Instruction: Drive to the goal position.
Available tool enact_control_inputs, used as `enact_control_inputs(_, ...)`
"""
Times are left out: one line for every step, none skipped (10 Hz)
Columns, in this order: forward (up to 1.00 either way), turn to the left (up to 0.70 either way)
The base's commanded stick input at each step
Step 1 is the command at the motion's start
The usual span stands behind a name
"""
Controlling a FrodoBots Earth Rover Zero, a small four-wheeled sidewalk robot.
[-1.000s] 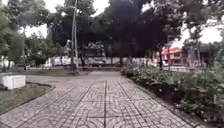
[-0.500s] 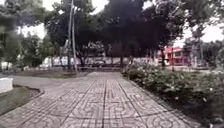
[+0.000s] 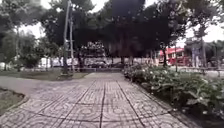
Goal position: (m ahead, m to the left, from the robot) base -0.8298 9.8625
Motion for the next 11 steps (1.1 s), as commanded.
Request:
enact_control_inputs(1.00,0.00)
enact_control_inputs(1.00,0.00)
enact_control_inputs(1.00,0.00)
enact_control_inputs(1.00,0.00)
enact_control_inputs(1.00,0.00)
enact_control_inputs(1.00,0.00)
enact_control_inputs(1.00,0.00)
enact_control_inputs(1.00,0.00)
enact_control_inputs(1.00,0.00)
enact_control_inputs(1.00,0.00)
enact_control_inputs(1.00,0.00)
